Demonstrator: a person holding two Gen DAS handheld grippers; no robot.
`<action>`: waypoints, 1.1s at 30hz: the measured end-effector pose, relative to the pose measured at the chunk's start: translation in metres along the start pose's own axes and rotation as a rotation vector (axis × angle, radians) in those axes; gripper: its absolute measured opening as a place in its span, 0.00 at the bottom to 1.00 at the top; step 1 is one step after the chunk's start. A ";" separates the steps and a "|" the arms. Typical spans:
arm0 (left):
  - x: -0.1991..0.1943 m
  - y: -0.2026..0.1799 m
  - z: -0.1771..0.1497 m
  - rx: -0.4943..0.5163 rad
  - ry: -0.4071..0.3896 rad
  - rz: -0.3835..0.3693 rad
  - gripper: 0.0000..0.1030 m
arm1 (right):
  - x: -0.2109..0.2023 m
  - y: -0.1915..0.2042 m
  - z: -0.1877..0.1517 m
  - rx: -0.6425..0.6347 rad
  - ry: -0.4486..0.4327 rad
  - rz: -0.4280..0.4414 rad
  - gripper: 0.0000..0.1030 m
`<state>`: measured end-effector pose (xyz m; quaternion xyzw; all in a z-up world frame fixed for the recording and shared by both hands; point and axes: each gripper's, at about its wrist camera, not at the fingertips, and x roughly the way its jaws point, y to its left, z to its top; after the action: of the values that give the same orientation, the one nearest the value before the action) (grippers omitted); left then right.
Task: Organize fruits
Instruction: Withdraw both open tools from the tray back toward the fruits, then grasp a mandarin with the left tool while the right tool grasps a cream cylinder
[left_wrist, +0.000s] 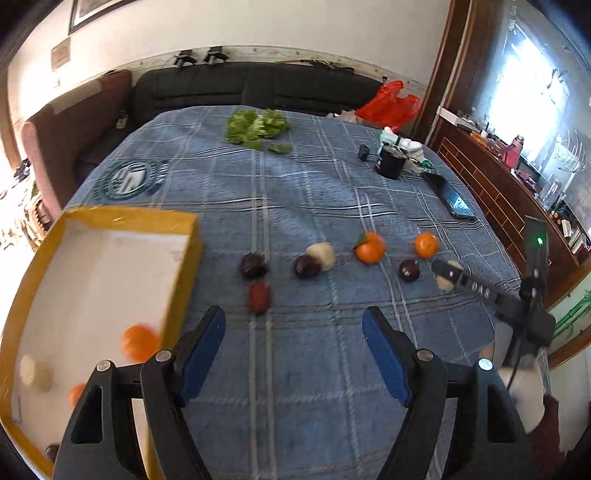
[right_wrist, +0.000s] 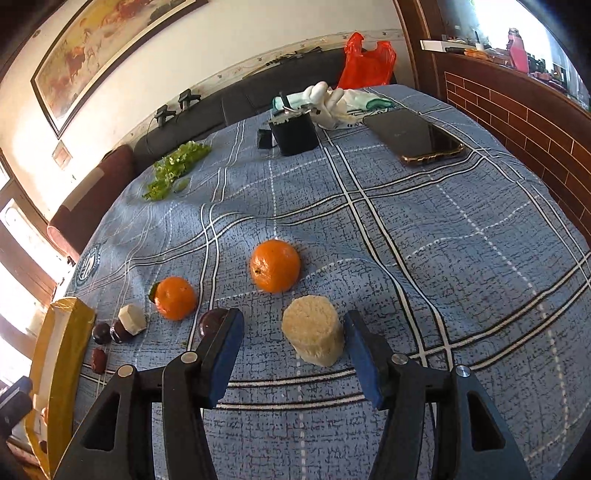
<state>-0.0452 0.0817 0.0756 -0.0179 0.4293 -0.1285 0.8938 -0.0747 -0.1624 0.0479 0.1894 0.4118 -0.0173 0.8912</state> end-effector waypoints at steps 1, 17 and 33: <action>0.009 -0.005 0.007 0.004 0.007 -0.014 0.73 | -0.001 0.000 -0.001 -0.003 -0.007 0.005 0.60; 0.136 -0.075 0.058 0.131 0.098 -0.052 0.59 | 0.002 -0.001 -0.001 0.005 0.006 -0.013 0.35; 0.064 -0.054 0.042 0.073 -0.014 -0.090 0.34 | -0.012 -0.001 -0.002 0.021 -0.043 0.047 0.34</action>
<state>0.0141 0.0107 0.0613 -0.0057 0.4167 -0.1841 0.8902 -0.0843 -0.1642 0.0545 0.2080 0.3880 -0.0049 0.8979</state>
